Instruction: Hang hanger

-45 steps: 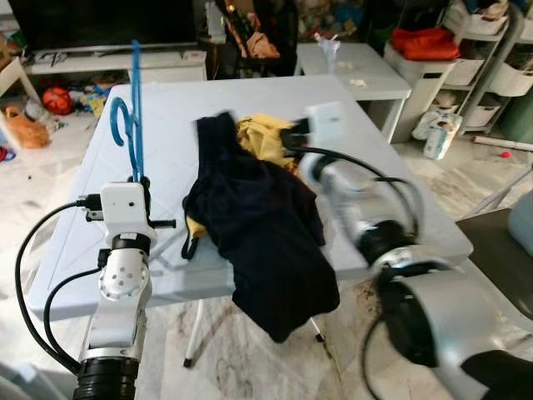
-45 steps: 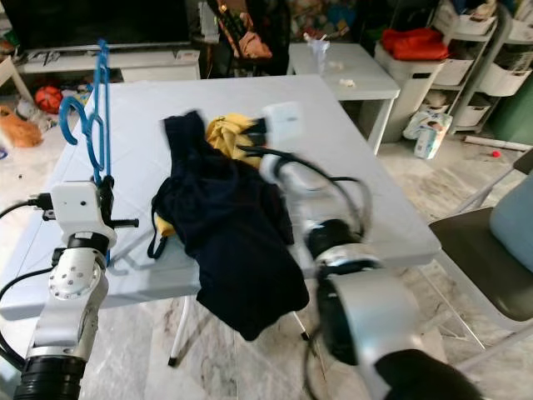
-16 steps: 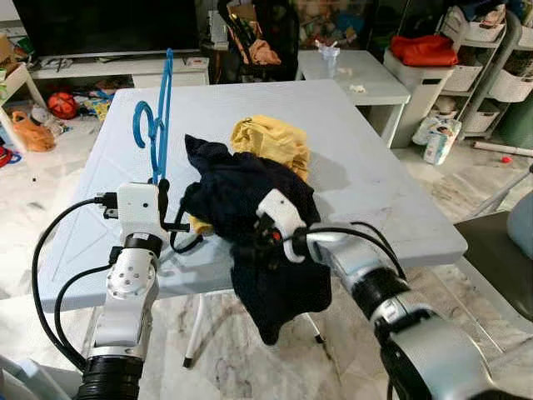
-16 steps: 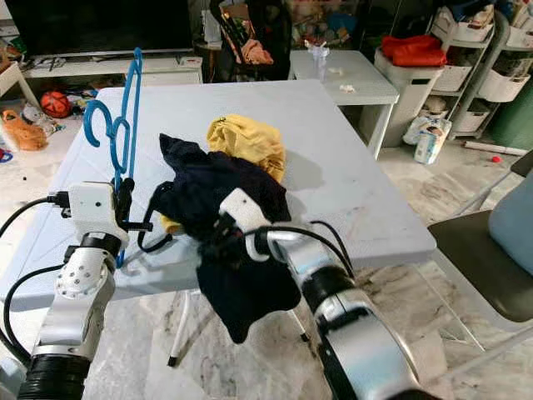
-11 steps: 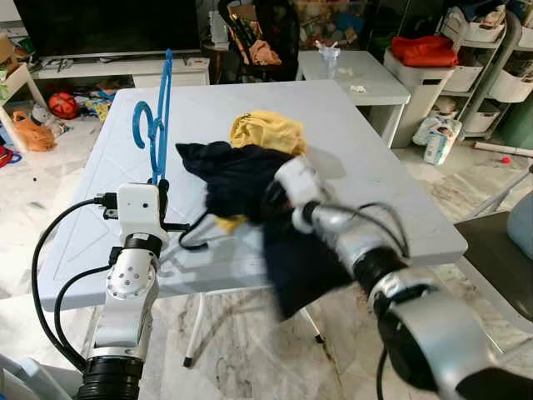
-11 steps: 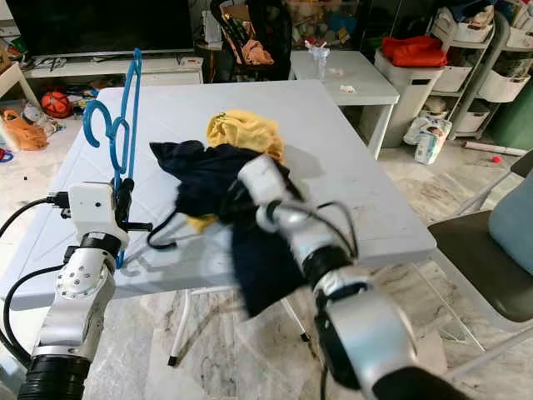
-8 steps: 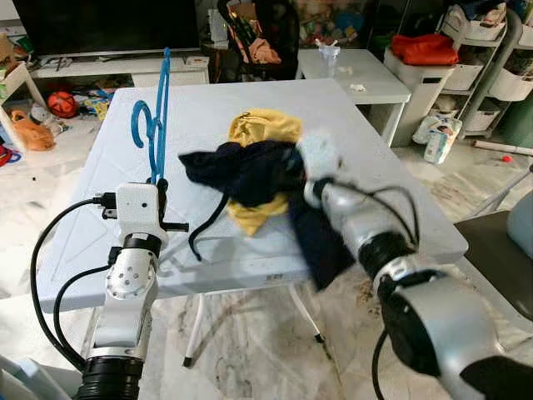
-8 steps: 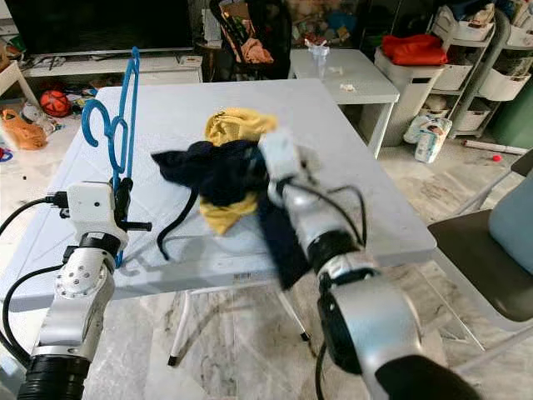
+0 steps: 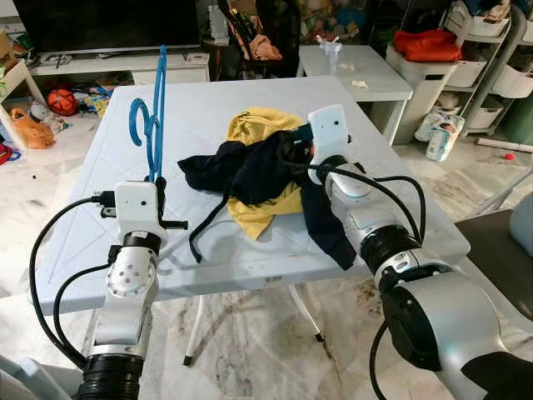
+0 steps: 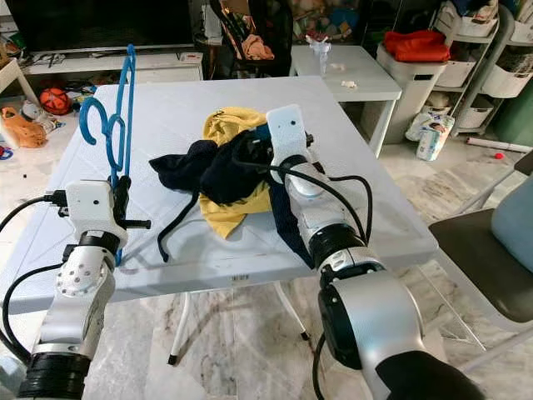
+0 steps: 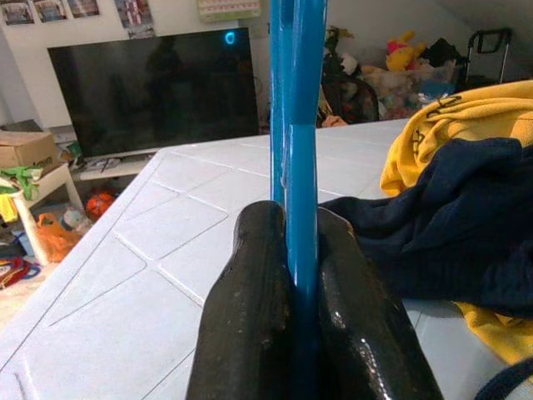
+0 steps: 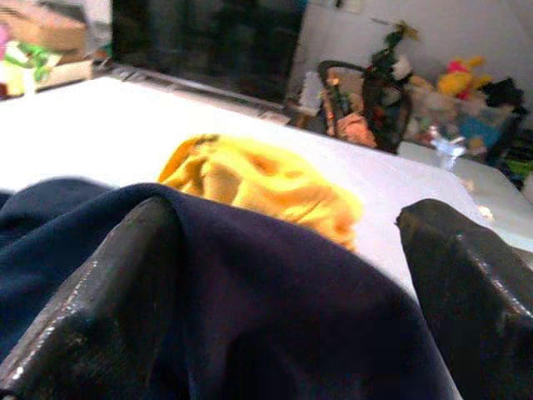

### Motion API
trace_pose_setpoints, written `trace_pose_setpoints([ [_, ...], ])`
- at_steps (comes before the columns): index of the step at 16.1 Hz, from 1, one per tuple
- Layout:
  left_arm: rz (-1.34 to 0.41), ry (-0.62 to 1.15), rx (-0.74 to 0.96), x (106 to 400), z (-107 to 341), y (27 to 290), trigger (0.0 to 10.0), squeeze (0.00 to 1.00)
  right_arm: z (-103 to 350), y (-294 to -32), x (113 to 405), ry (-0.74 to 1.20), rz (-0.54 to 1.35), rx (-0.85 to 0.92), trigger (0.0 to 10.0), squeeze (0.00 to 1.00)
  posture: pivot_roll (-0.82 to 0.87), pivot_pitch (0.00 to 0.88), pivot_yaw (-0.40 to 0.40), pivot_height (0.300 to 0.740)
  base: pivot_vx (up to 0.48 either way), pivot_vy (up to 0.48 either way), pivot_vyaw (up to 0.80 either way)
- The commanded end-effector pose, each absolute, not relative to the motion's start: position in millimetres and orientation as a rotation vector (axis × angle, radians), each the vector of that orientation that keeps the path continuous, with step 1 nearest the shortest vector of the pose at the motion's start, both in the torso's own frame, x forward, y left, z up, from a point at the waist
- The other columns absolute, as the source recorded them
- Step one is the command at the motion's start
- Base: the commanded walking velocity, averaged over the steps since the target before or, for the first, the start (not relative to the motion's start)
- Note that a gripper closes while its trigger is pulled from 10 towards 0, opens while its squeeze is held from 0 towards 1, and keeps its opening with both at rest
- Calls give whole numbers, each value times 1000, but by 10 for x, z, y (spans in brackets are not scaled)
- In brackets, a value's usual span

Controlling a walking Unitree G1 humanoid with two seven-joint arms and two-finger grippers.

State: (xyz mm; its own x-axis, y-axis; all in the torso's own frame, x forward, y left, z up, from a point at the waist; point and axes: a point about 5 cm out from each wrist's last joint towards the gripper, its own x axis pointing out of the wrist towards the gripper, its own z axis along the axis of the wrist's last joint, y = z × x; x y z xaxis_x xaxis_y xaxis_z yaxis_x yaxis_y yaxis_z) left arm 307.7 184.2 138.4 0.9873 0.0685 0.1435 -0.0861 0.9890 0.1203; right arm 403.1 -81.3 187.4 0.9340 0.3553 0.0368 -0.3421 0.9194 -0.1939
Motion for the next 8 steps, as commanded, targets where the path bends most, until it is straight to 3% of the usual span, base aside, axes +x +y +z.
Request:
trace_pose_setpoints([
  [1,78,-148,124,3096,1418,1843,10000,0,1748,-789,3979,-43,427,-225,10000,0,-58,0,-9,740,0,0,0],
  [3,48,-136,119,3094,1388,1817,10000,0,1521,-764,3896,17,459,-289,10000,0,-59,0,3,740,0,0,0],
  [8,16,-141,111,3133,1432,1768,10000,0,1277,-682,3798,170,543,-196,10000,0,-44,0,16,740,0,0,0],
])
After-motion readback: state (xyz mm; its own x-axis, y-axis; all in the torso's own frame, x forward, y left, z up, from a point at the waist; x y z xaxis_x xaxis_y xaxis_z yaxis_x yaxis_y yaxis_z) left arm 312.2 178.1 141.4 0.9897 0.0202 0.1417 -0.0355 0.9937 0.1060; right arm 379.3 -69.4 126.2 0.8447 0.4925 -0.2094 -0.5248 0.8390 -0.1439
